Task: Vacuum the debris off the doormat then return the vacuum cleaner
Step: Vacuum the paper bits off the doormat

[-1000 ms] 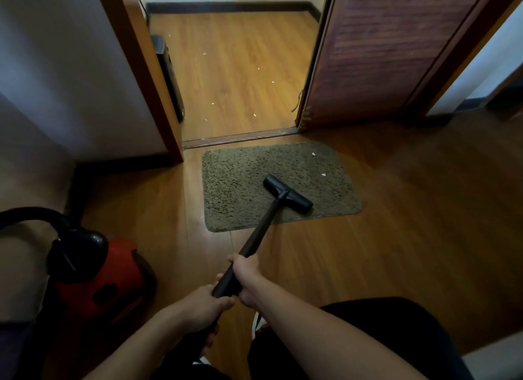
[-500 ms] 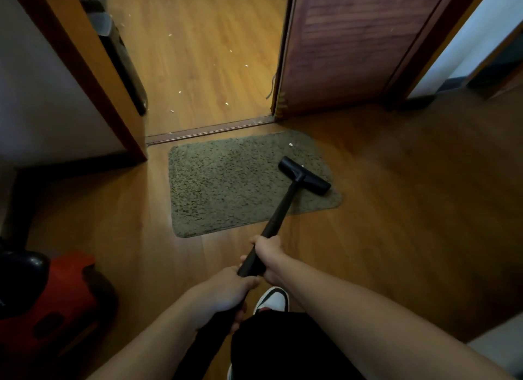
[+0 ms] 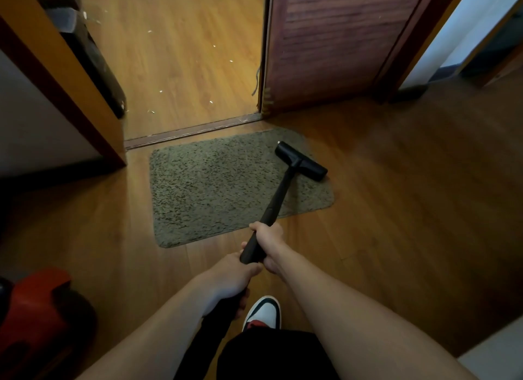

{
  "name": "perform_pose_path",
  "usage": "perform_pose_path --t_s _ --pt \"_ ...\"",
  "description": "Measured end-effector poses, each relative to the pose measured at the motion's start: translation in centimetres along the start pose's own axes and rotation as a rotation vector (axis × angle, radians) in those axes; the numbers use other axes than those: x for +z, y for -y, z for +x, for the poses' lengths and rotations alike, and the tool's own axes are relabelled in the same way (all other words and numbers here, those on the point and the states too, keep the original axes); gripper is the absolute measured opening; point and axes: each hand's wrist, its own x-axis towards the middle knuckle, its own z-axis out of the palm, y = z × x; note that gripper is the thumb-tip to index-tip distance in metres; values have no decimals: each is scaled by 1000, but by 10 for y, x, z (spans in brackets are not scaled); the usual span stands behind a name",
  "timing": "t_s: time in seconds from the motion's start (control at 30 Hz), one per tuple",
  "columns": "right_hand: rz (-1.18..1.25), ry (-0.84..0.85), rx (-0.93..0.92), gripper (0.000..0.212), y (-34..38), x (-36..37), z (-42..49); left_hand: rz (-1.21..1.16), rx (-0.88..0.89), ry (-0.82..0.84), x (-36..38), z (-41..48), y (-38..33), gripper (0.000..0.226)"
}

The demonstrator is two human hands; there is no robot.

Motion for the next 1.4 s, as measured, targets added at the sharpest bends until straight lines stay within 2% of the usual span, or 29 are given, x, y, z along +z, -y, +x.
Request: perform_pose_path --t_s 0.3,0.47,0.57,0.9,1.23,1.4 --pt "-53 1 2 34 3 9 -2 -18 -12 18 -8 -3 4 15" --pt "-60 22 12 47 -26 42 -27 -29 -40 14 -30 -31 39 7" --pt "-61 53 22 52 -44 61 -47 -34 -75 4 -43 -47 66 20" --pt "-119 104 60 54 -77 107 -90 -45 -110 -39 -65 -85 114 34" --pt "-103 90 2 42 -37 96 -45 -114 -64 -19 -65 -43 68 24" --pt "4 3 -14 34 -1 82 2 -126 -33 -26 -65 5 26 22"
